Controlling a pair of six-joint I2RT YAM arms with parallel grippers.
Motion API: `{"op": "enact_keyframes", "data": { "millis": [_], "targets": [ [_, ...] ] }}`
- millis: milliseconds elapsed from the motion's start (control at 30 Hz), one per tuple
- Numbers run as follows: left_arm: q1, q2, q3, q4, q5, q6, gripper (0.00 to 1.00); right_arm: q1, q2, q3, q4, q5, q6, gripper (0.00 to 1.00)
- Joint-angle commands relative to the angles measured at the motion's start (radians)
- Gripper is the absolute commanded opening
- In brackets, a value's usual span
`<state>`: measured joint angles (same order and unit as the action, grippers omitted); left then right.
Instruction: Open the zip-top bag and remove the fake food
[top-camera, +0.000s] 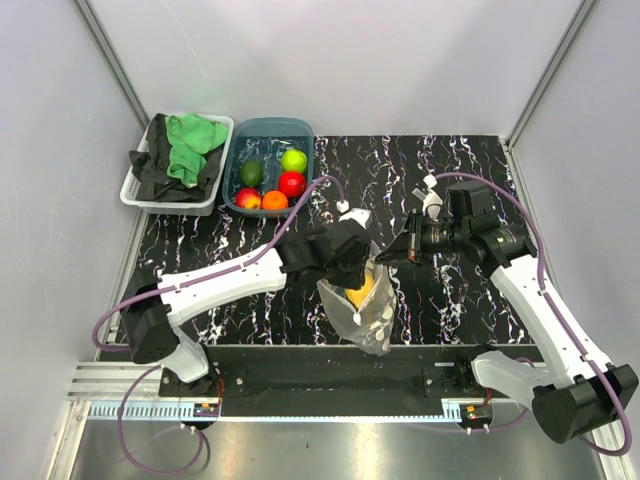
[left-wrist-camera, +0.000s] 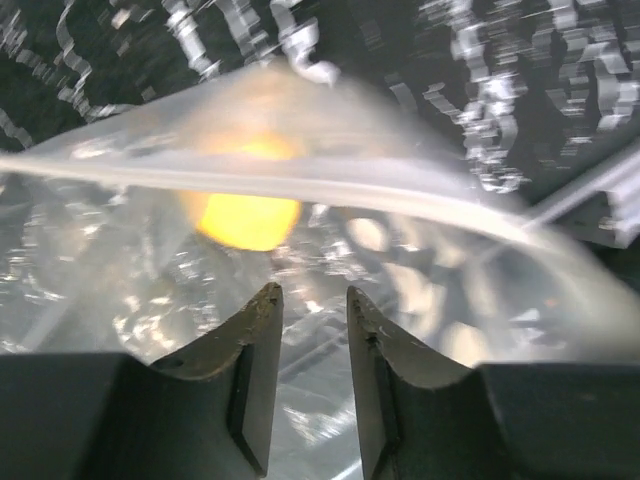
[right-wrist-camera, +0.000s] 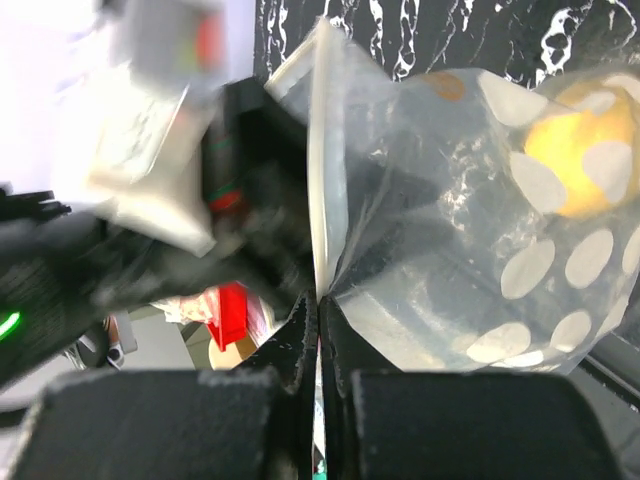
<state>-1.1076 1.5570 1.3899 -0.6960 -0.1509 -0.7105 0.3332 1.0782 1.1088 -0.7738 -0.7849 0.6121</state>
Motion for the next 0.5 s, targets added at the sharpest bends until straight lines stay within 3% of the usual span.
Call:
{"op": "enact_keyframes", "data": {
  "millis": [0, 167, 467],
  "targets": [
    [0.038, 0.012, -0.043, 0.070, 0.003, -0.032, 0.28, -0.003, -0.043, -0.046, 0.047, -0.031, 0.017, 0.00],
    [0.045, 0.031, -0.086, 0.147, -0.006, -0.040, 0.27, -0.003, -0.072, -0.116, 0.030, -0.037, 0.048, 0.00],
    [0.042, 0.058, -0.196, 0.303, 0.099, -0.030, 0.34, -0.005, -0.040, -0.038, -0.133, 0.107, -0.023, 0.00]
  ]
}}
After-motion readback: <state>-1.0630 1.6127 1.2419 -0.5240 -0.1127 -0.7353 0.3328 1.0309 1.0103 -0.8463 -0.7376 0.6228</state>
